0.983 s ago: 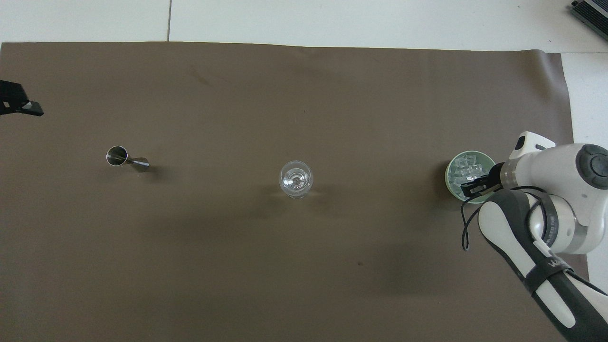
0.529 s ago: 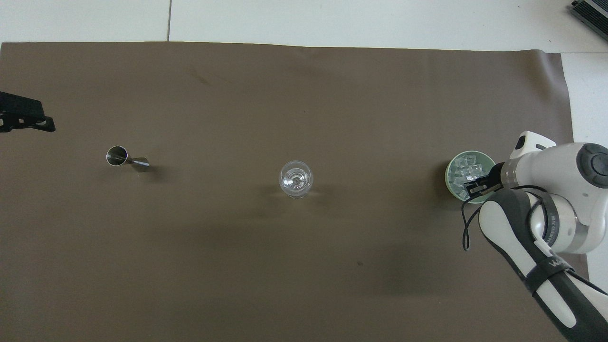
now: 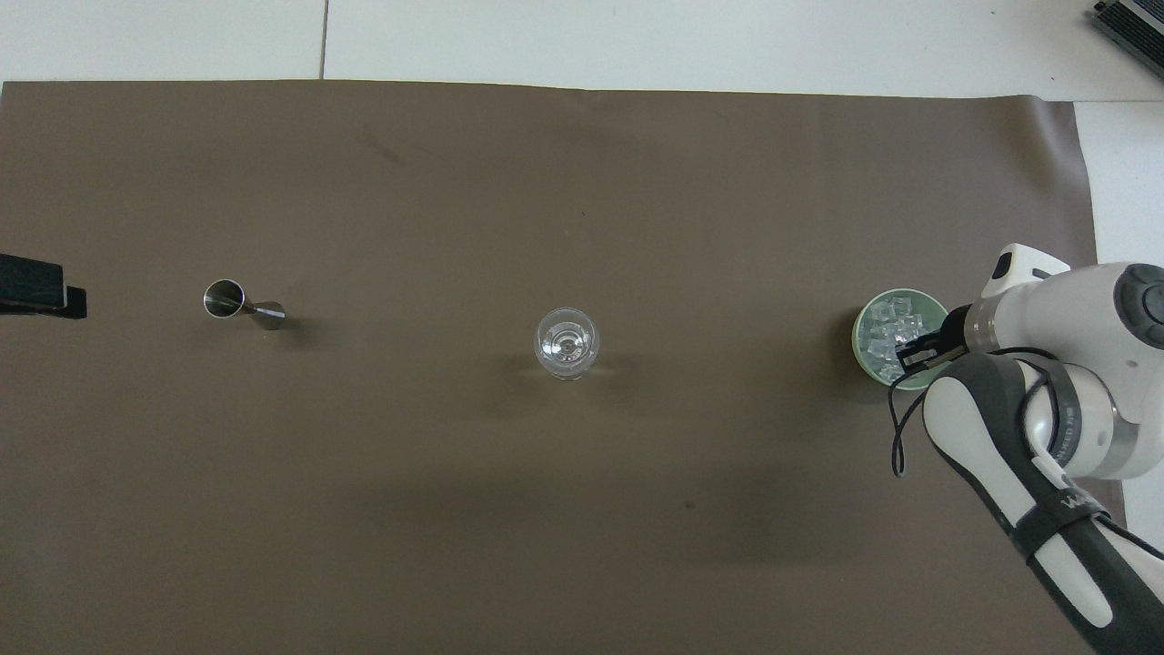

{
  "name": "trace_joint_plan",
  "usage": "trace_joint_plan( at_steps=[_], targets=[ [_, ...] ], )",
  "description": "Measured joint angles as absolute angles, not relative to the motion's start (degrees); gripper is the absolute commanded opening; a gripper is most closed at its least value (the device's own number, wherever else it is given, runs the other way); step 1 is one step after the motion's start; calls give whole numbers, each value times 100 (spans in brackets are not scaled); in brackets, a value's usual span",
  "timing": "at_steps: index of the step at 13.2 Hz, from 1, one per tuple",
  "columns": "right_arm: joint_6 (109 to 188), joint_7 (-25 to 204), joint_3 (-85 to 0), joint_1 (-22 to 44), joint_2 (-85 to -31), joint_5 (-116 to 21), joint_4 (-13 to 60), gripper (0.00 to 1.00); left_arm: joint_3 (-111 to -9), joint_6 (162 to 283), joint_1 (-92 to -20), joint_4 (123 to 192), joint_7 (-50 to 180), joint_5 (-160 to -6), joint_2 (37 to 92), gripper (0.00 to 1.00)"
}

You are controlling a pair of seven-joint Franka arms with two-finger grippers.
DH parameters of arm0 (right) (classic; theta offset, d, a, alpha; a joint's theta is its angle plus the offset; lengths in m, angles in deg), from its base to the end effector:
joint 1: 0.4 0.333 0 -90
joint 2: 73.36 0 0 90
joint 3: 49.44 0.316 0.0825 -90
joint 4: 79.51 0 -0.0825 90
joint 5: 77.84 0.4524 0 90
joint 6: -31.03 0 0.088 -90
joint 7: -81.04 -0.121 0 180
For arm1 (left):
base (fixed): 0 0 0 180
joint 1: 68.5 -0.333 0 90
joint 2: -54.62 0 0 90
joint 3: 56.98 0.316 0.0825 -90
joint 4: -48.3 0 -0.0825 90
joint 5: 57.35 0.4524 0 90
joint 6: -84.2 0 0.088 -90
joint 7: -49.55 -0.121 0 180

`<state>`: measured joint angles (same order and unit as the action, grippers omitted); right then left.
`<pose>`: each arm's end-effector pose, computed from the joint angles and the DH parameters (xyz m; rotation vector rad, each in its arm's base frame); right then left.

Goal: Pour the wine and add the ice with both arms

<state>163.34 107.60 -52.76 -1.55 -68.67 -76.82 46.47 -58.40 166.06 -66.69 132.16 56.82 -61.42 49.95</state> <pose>0.5946 -0.0460 0.2906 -3.0859 -0.5839 -0.0472 0.5774 -0.0427 0.7041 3.0676 0.0903 0.0616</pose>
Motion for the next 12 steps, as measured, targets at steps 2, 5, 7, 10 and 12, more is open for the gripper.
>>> trace_joint_plan(
  at_steps=[2, 5, 7, 10, 12],
  targets=[
    [16078, 10759, -5276, -155, -6881, -7682, 4466, 0, -5847, 16529, -6669, 13234, 5520, -6142, 4995, 100],
    [15706, 10635, -5269, -149, -6913, -7680, 4108, 0, -5874, 16512, -6670, 13261, 5461, -6134, 4995, 100],
    [15521, 10302, -5233, -144, -6923, -7677, 3899, 0, -5920, 16506, -6670, 13272, 5439, -6119, 5004, 100],
    [14980, 9651, -5189, -18, -6945, -7673, 3329, 0, -5925, 16505, -6673, 13277, 5409, -6109, 5057, 100],
    [14796, 9082, -5121, 122, -6965, -7607, 2993, 0, -5917, 16505, -6678, 13288, 5341, -6106, 5103, 100]
  ],
)
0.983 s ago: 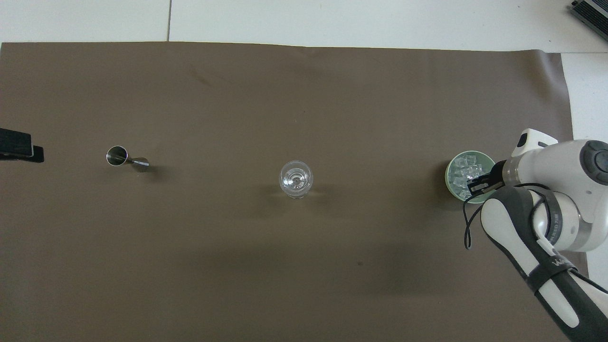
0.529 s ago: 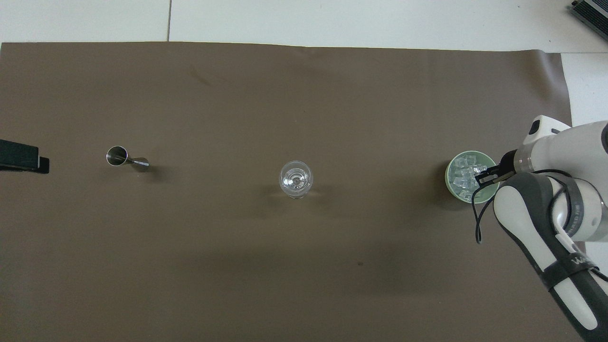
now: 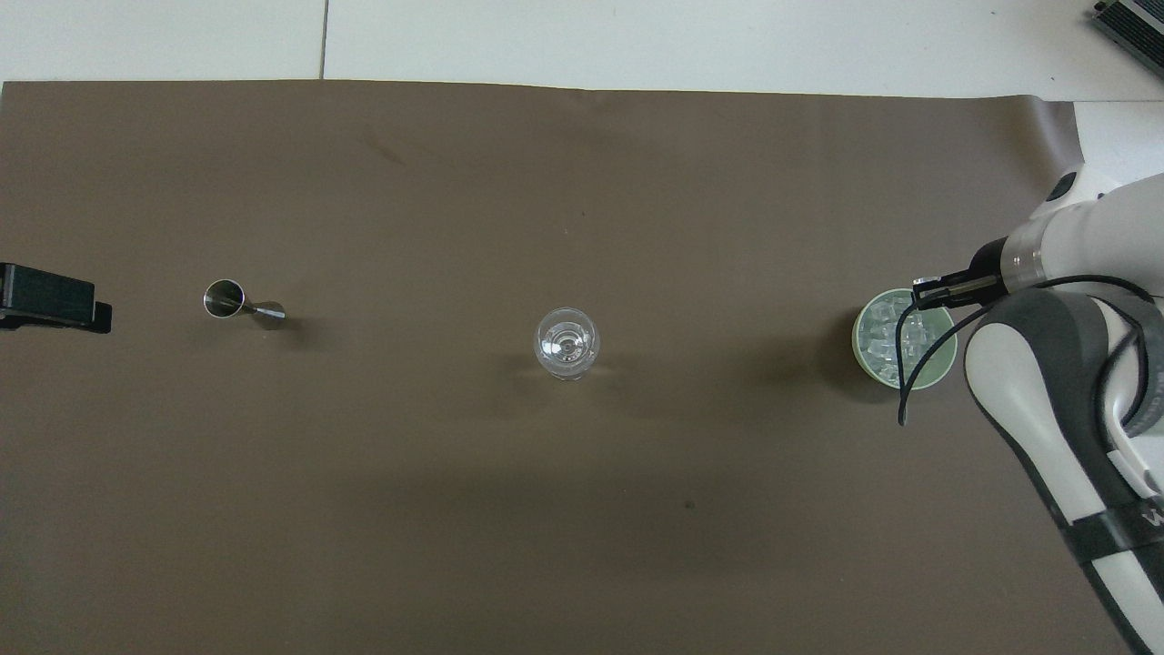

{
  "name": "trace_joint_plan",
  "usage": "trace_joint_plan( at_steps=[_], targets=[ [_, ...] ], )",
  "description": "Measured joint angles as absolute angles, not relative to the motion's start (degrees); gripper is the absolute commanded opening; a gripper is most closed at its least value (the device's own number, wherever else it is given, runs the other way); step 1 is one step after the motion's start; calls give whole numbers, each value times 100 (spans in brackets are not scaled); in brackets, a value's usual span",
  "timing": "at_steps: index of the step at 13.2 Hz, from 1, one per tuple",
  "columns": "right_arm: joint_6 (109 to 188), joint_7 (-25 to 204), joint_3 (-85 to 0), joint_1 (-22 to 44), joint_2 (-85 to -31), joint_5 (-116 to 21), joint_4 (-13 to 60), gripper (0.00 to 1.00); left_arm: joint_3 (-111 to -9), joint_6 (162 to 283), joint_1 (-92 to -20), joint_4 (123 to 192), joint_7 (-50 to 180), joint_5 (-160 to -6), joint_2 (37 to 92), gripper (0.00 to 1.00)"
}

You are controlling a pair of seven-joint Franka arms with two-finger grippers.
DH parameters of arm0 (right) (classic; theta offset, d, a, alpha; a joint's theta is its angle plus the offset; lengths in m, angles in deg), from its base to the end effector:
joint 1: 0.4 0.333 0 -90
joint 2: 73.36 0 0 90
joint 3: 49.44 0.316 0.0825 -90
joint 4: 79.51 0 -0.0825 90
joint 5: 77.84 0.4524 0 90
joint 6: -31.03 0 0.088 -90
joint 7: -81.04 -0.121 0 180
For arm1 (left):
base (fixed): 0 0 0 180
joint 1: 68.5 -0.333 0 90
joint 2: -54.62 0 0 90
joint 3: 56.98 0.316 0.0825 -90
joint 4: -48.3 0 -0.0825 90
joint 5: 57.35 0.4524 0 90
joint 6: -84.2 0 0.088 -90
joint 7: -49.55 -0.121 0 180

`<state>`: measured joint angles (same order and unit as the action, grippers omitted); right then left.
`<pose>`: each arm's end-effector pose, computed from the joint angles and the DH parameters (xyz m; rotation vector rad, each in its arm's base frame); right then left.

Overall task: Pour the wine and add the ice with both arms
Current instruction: 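Lift and carry the ice cup with the right gripper over the glass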

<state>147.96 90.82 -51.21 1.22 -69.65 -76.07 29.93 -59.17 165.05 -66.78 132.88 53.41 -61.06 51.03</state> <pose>0.6470 0.0006 0.4261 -3.1102 -0.2417 -0.1061 0.5821 -0.0492 0.6849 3.0803 -0.0170 -0.0103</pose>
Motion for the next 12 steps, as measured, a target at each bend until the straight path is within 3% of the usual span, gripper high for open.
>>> trace_joint_plan(
  at_steps=[7, 12],
  targets=[
    [14837, 7212, -4518, 351, -6902, -7190, 2401, 0, -5892, 16479, -6692, 13406, 5278, -5951, 5096, 100],
    [15588, 5812, -3770, 385, -6748, -6999, 2300, 0, -5869, 16501, -6741, 13504, 5259, -5878, 5069, 100]
  ],
)
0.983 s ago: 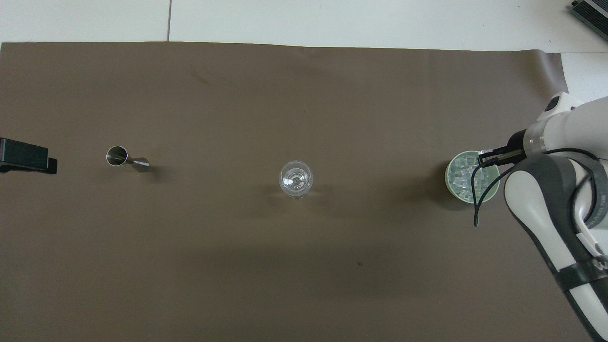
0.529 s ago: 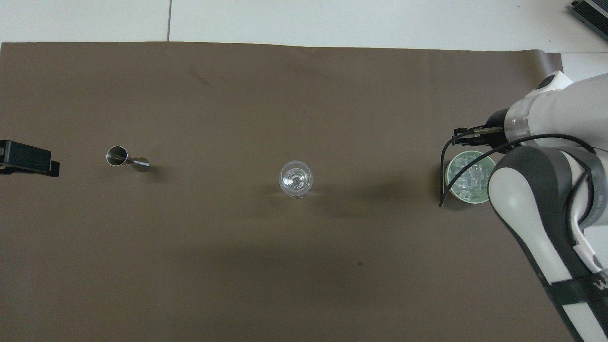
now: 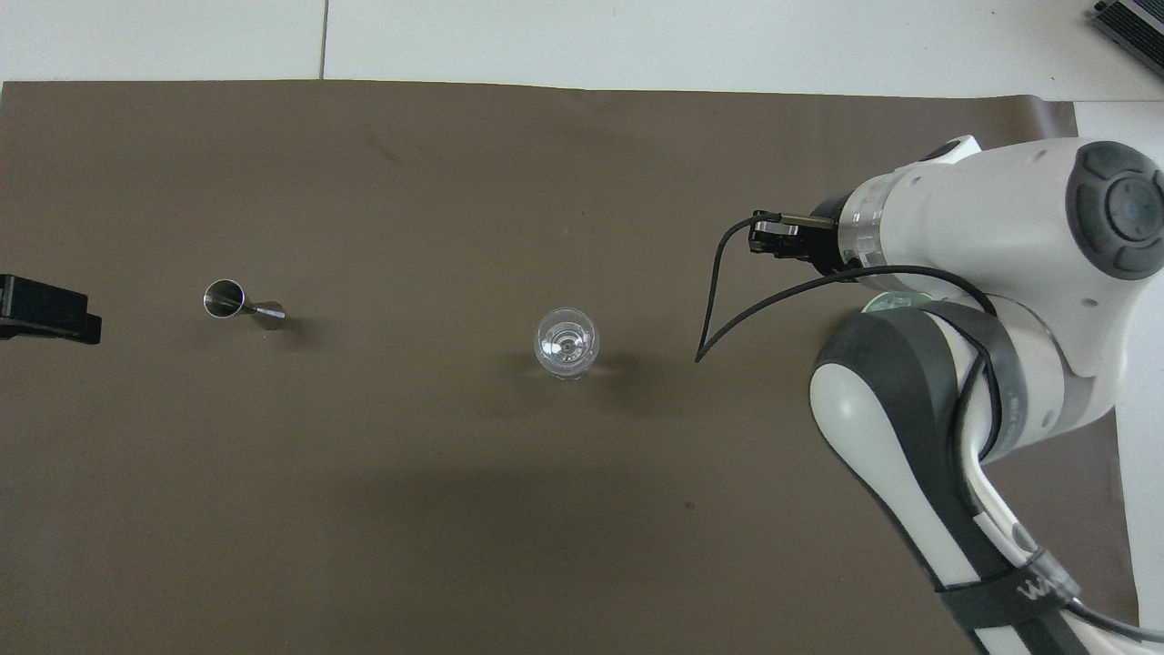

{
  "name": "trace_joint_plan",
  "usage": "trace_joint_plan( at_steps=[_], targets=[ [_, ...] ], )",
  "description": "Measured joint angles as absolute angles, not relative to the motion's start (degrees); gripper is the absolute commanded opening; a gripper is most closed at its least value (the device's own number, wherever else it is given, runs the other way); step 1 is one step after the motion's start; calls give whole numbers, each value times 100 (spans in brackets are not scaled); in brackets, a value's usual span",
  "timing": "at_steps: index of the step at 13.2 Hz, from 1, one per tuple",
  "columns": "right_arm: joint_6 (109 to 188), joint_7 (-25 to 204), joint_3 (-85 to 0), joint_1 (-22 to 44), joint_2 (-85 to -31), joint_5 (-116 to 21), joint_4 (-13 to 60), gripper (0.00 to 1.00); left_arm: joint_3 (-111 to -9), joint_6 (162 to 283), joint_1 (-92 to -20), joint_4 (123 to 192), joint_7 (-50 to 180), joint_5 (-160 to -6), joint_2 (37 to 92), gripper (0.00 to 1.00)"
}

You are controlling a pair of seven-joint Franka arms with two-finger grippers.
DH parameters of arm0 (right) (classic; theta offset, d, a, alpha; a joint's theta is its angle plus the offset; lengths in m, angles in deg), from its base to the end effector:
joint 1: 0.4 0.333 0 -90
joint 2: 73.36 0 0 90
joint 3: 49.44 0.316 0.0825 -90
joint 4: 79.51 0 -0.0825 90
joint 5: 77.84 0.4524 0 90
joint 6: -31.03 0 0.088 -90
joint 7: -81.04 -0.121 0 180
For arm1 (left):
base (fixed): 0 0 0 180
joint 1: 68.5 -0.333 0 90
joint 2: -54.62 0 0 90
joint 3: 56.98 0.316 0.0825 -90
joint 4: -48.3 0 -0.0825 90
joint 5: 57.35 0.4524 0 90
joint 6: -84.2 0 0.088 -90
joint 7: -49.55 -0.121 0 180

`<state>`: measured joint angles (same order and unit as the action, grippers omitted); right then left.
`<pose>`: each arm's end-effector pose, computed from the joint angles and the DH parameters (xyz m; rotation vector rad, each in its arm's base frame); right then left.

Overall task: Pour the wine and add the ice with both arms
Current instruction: 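Lift and carry the ice cup with the right gripper over the glass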

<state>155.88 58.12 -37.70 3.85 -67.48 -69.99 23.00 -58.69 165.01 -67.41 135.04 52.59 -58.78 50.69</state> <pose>0.6609 0.1923 0.4854 -2.8797 0.2701 -0.3270 0.5820 -0.0324 0.6684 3.1202 0.0012 -0.0562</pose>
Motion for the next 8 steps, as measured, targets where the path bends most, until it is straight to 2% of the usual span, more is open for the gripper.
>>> trace_joint_plan(
  at_steps=[8],
  targets=[
    [16499, 3959, -2616, 439, -6618, -6992, 2289, 0, -5828, 16505, -6828, 13554, 5228, -5876, 5062, 100]
  ],
)
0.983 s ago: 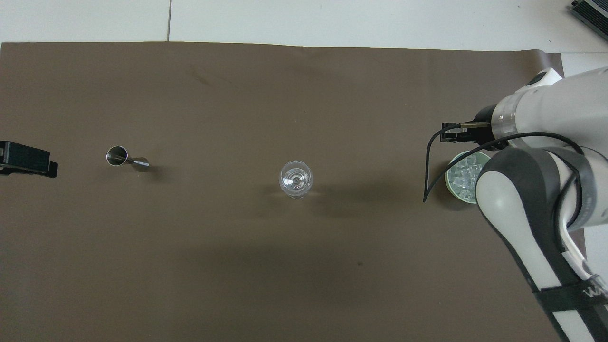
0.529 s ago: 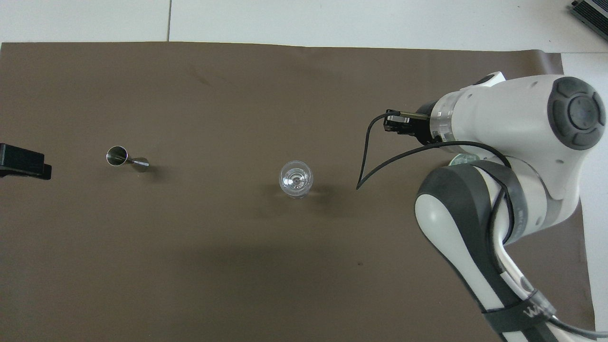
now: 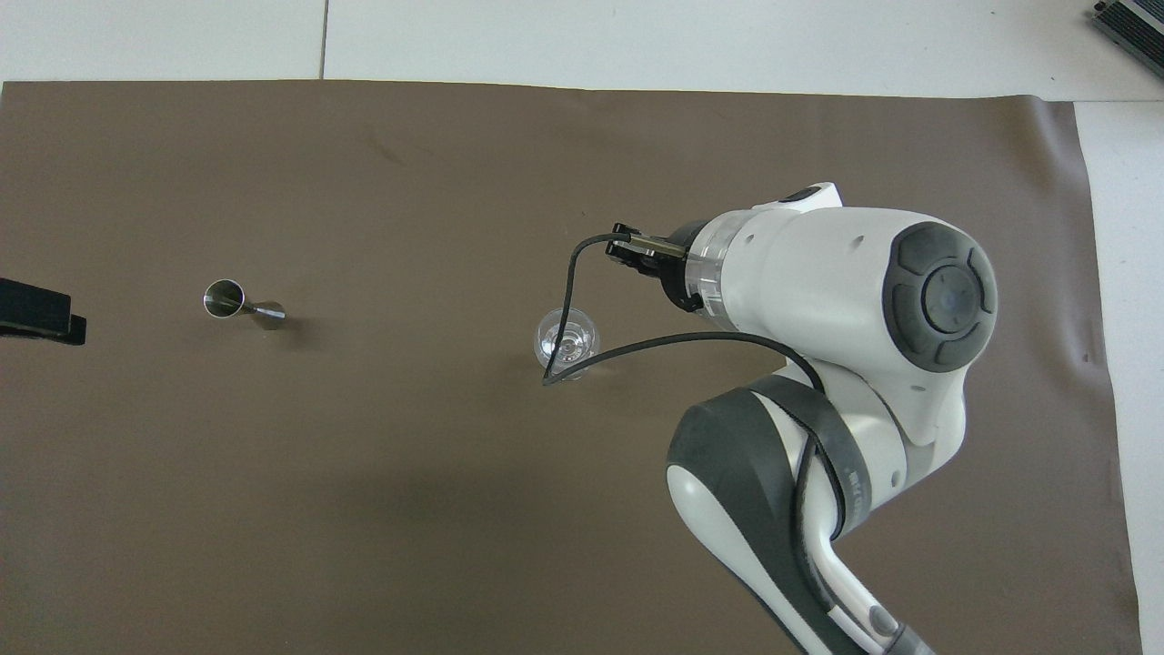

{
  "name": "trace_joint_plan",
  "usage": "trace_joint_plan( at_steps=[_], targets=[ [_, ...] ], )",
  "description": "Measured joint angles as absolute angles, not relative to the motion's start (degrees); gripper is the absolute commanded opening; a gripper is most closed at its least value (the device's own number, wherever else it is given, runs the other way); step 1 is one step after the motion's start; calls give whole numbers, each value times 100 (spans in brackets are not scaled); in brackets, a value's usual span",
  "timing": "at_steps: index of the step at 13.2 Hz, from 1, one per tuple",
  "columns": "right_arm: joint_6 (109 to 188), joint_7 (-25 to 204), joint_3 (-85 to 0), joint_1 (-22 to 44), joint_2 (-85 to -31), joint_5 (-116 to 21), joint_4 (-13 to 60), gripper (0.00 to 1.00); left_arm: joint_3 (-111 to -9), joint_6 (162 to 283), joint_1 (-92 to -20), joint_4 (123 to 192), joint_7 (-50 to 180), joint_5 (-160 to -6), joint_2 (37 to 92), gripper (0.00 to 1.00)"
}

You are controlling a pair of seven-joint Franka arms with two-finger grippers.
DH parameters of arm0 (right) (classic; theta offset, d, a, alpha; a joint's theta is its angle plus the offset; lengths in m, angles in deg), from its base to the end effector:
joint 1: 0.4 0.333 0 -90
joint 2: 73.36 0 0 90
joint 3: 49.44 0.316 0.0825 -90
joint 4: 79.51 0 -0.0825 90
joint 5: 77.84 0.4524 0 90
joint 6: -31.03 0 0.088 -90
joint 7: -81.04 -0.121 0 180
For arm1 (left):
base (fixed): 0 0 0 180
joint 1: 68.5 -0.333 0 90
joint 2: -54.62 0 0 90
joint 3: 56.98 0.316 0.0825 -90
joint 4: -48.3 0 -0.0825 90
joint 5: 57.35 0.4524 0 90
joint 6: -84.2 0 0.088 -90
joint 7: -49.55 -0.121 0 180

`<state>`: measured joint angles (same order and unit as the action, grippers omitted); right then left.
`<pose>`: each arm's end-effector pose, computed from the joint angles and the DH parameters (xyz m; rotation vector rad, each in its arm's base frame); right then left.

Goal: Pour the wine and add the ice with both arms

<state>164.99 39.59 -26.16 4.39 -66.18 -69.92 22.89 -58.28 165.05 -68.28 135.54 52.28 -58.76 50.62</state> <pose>0.6241 0.3255 0.4958 -2.6993 0.4376 -0.3633 0.5824 -0.0192 0.6646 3.1195 0.0278 -0.0664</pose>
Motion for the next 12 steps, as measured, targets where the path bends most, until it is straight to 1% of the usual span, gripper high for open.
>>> trace_joint_plan(
  at_steps=[7, 12],
  targets=[
    [16524, 2842, -2225, 549, -6584, -6992, 2293, 0, -5828, 16506, -6828, 13652, 5227, -5876, 5014, 100],
    [16522, 2634, -2131, 551, -6507, -6991, 2505, 0, -5826, 16507, -6831, 13712, 5227, -5875, 4984, 100]
  ],
)
